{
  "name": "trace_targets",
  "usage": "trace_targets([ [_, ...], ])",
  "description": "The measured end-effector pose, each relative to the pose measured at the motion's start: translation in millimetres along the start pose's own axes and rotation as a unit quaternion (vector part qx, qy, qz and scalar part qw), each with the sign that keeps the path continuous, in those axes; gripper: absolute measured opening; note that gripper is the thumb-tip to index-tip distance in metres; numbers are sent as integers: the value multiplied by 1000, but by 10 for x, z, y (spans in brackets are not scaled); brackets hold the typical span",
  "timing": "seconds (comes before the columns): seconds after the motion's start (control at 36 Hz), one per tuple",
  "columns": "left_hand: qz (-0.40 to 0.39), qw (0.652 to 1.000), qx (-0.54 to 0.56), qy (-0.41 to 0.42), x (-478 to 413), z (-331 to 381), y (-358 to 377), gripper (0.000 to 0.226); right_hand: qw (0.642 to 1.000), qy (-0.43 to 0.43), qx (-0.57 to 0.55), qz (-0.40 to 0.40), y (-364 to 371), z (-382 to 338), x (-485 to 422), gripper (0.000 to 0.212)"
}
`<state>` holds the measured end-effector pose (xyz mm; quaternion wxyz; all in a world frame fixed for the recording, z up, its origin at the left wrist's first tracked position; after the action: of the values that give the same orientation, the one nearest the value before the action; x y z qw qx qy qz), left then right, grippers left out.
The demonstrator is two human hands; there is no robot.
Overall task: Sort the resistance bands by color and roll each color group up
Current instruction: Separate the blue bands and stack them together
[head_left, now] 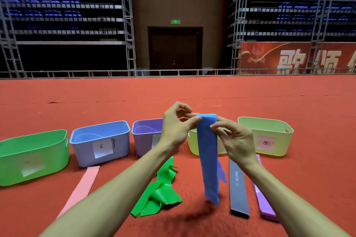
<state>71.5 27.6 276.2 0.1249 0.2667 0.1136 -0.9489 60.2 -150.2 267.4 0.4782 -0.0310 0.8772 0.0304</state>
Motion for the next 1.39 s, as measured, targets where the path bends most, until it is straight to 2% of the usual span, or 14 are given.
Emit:
trace_targets([
  [0.08, -9, 1000, 12, 2, 4, 6, 23, 25, 1000, -7, 13, -4, 17, -51, -30, 26],
  [0.19, -22, 1000, 11, 16, 10, 42, 46, 26, 997, 72, 14, -34, 52, 35, -109, 36],
  [0.28, -24, 999, 9, 22, 19, 57, 44, 26, 989, 140, -30, -49, 57, 67, -135, 31],
  [0.39, -34, 999, 21, 27, 48, 54, 39, 26, 982, 167, -60, -67, 109, 20, -157, 22],
  [0.44, -69, 997, 24, 21, 93, 21, 89, 27, 983, 163, -61, -60, 125, -4, -153, 23],
  [0.53, -165, 986, 24, -16, 285, -192, 260, 52, 986, 151, -62, -38, 116, -33, -141, 23],
  [0.58, -214, 977, 6, -2, 468, -330, 366, 73, 986, 147, -70, -25, 102, -36, -145, 26],
  [0.64, -226, 973, -29, 27, 642, -424, 422, 87, 989, 138, -54, -14, 76, -43, -165, 29],
  [0.72, -219, 973, -56, 44, 862, -530, 451, 95, 992, 126, -26, 10, 21, -75, -192, 28],
  [0.86, -202, 976, -64, 51, 999, -665, 447, 90, 990, 138, -2, 14, 12, -48, -186, 27],
  [1.08, -262, 956, -126, 36, 1167, -1010, 526, 81, 986, 158, -15, 41, -21, 64, -174, 28],
  [1.25, -288, 954, -79, -15, 1364, -1282, 581, 87, 978, 207, 2, -9, -29, 321, -201, 37],
  [1.39, -315, 944, -60, -78, 1483, -1583, 643, 85, 962, 269, 40, -38, -100, 861, -64, 41],
])
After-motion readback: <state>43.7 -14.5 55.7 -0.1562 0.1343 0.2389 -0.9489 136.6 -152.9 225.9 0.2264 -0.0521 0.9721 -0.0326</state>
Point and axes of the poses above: each hand's wrist, its own x-axis away from the middle knuckle, its own y-axis out of the palm, z = x × y, the point moved 9 cm from there along -x, towards the middle knuckle, and after that the axes turned 15 degrees about -x, right-handed, at the moved point
